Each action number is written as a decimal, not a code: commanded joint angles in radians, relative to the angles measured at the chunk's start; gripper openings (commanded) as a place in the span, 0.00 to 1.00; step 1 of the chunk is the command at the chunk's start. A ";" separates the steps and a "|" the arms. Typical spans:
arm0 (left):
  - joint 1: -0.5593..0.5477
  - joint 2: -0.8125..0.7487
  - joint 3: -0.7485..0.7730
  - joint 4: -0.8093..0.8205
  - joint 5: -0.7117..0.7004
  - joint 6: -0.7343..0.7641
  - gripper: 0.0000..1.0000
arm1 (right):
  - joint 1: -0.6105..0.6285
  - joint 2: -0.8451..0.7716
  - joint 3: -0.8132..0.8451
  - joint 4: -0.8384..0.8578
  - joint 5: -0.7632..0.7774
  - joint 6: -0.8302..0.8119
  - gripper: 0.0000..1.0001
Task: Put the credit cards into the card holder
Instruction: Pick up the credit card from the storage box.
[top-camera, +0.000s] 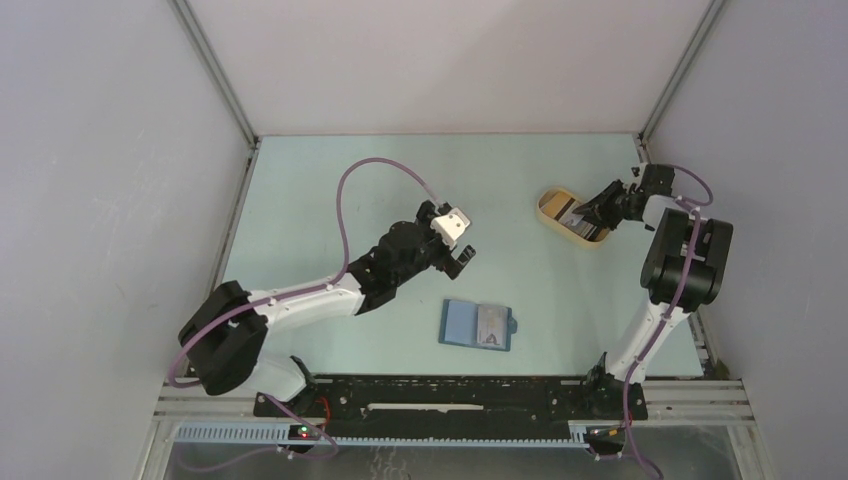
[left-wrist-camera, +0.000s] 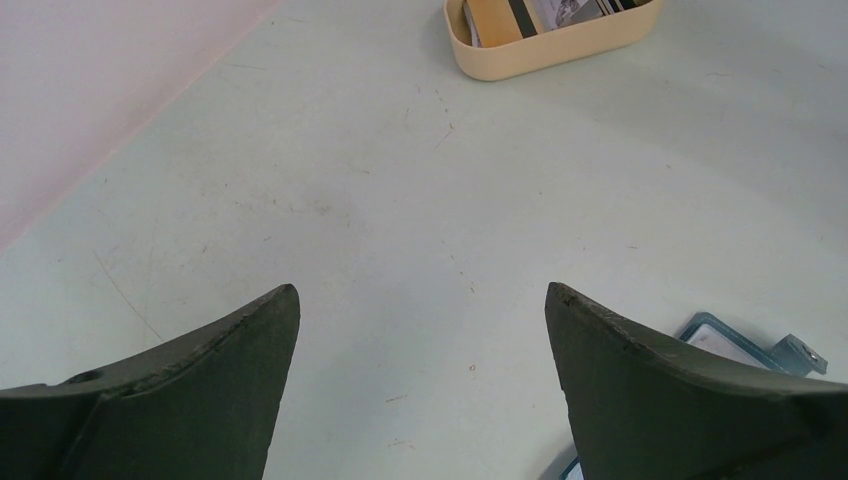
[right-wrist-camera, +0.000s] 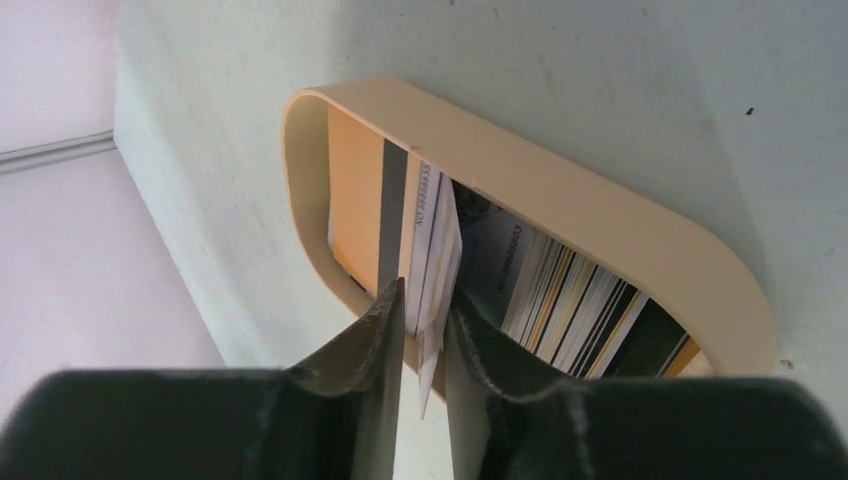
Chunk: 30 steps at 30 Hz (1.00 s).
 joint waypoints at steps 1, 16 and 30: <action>0.006 -0.001 0.071 0.017 0.018 0.026 0.97 | 0.002 -0.001 0.037 0.003 0.044 0.005 0.24; 0.006 -0.015 0.058 0.029 0.021 0.021 0.97 | -0.093 -0.067 -0.015 -0.023 -0.038 -0.062 0.01; 0.006 -0.104 -0.037 0.152 0.104 -0.097 0.97 | -0.158 -0.291 -0.129 -0.045 -0.314 -0.272 0.00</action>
